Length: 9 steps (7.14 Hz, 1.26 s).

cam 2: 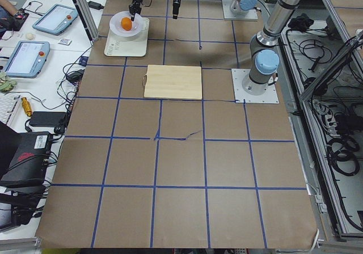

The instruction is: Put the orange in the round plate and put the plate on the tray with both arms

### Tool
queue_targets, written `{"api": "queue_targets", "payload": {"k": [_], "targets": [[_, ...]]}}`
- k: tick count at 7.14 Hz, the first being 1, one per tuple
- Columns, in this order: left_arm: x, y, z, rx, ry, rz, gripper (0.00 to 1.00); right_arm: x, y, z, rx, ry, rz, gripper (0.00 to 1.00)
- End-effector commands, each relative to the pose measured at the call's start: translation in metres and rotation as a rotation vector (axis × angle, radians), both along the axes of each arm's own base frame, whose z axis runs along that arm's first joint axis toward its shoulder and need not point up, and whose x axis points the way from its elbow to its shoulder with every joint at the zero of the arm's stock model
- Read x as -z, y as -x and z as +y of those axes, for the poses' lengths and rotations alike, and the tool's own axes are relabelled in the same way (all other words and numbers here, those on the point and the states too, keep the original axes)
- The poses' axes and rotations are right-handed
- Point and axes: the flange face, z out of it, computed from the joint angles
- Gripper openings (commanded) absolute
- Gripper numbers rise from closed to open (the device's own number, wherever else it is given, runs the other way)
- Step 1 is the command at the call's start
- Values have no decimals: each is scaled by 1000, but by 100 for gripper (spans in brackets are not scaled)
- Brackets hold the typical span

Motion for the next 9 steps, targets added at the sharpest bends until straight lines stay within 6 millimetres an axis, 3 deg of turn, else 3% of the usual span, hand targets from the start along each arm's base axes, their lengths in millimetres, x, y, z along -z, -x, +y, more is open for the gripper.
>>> {"api": "queue_targets", "payload": {"k": [1,2,3,4,5,6,7,8,9], "targets": [[-1,0,1,1,1,0,100,17,0,3,3,-31,9,56],[-1,0,1,1,1,0,100,21,1,6,4,-41,17,85],[-1,0,1,1,1,0,100,12,8,2,19,-22,82,99],[-1,0,1,1,1,0,100,0,16,-4,-4,-1,169,100],[-1,0,1,1,1,0,100,-27,28,-12,-104,15,251,100],[-1,0,1,1,1,0,100,-64,49,-15,-181,-28,374,100],[-1,0,1,1,1,0,100,-118,59,-3,-262,-76,442,100],[-1,0,1,1,1,0,100,-173,67,28,-304,-145,494,100],[-1,0,1,1,1,0,100,-231,64,72,-319,-192,526,100]]}}
